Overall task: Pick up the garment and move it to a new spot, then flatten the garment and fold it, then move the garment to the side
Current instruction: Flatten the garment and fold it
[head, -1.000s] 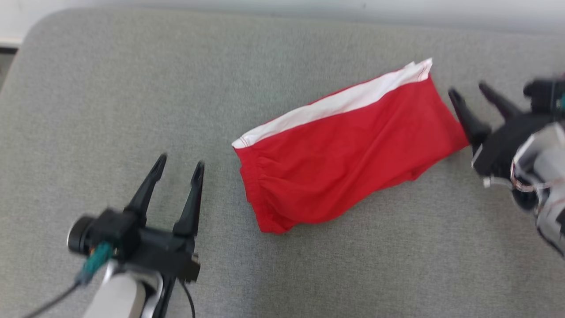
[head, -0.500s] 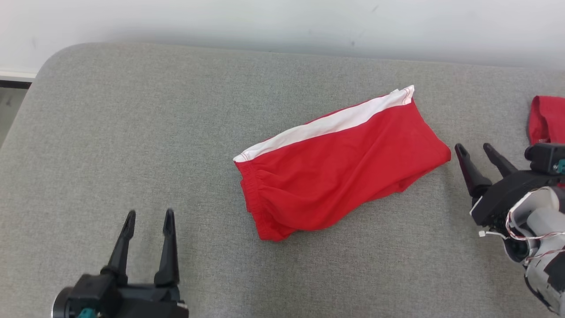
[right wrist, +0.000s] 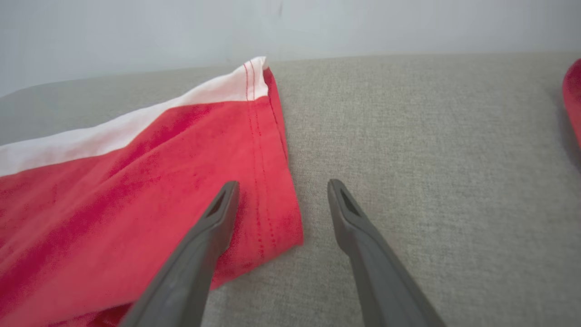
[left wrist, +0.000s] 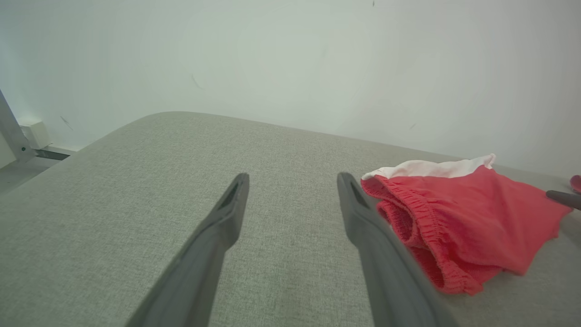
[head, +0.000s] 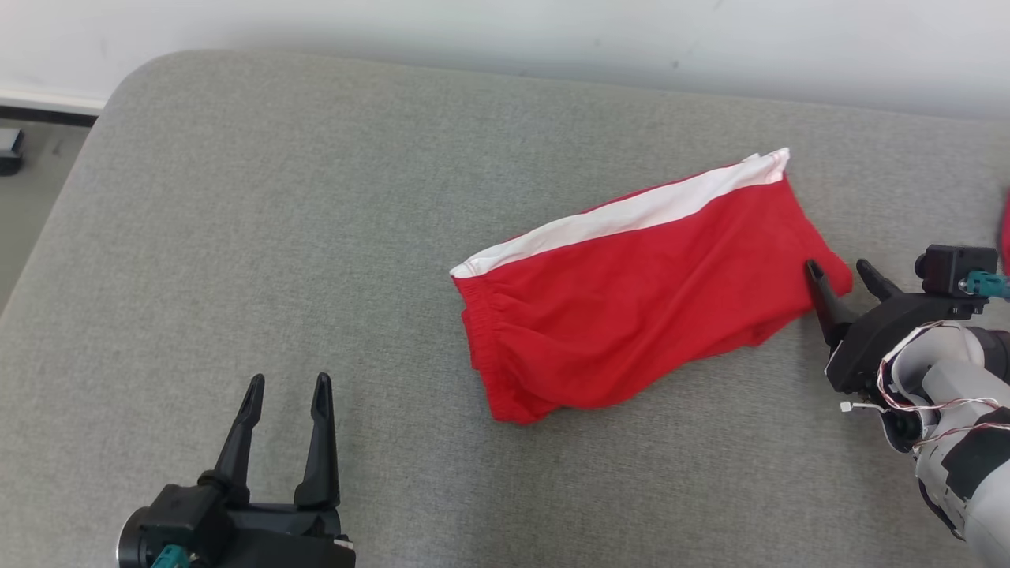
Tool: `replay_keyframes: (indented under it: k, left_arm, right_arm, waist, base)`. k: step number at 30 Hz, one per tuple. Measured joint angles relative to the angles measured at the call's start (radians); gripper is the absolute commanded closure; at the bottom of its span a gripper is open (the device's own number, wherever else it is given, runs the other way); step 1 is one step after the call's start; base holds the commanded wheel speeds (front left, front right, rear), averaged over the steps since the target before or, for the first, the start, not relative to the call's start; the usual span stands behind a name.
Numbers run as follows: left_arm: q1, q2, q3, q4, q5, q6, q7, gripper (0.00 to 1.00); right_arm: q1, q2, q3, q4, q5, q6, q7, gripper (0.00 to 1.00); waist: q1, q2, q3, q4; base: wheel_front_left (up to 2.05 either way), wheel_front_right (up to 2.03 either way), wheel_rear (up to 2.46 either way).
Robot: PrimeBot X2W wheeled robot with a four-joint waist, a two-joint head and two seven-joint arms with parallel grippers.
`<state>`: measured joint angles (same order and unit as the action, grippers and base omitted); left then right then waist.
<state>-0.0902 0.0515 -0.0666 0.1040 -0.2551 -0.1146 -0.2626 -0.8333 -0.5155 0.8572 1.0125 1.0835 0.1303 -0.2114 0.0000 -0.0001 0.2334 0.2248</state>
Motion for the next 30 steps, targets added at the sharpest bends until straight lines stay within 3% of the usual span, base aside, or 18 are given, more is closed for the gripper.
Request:
replay_keyframes:
  k: [7,8,9,22,30]
  left_arm:
    - [-0.013,0.000,-0.020,0.001,-0.025,0.009,0.000,0.00]
    - [-0.013,0.000,-0.018,0.003,-0.027,0.009,0.000,0.00]
    - [-0.013,0.000,-0.018,0.005,-0.028,0.009,0.000,0.00]
    - [0.038,0.000,-0.002,0.051,0.006,-0.002,0.000,0.00]
    - [0.072,-0.001,0.011,0.066,0.026,-0.010,0.000,0.00]
  right_arm:
    - [-0.017,0.025,0.019,0.062,0.018,0.000,0.059,0.00]
    - [-0.020,0.027,0.027,0.052,0.026,0.000,0.069,0.53]
    - [-0.020,0.028,0.031,0.047,0.027,0.000,0.069,1.00]
    - [0.075,0.021,0.090,-0.087,0.051,0.000,-0.022,1.00]
    - [0.248,-0.055,0.040,-0.258,0.097,0.000,-0.048,1.00]
  waist:
    - [0.0000,0.0000,0.019,0.035]
    - [0.0000,0.0000,0.021,0.037]
    - [0.0001,0.0000,0.020,0.037]
    - [0.0000,0.0000,-0.067,-0.010]
    - [-0.0001,0.0000,-0.127,-0.079]
  base:
    - [0.00,0.00,0.00]
    - [0.00,0.00,0.00]
    - [0.00,0.00,0.00]
    - [0.00,0.00,0.00]
    - [0.00,0.00,0.00]
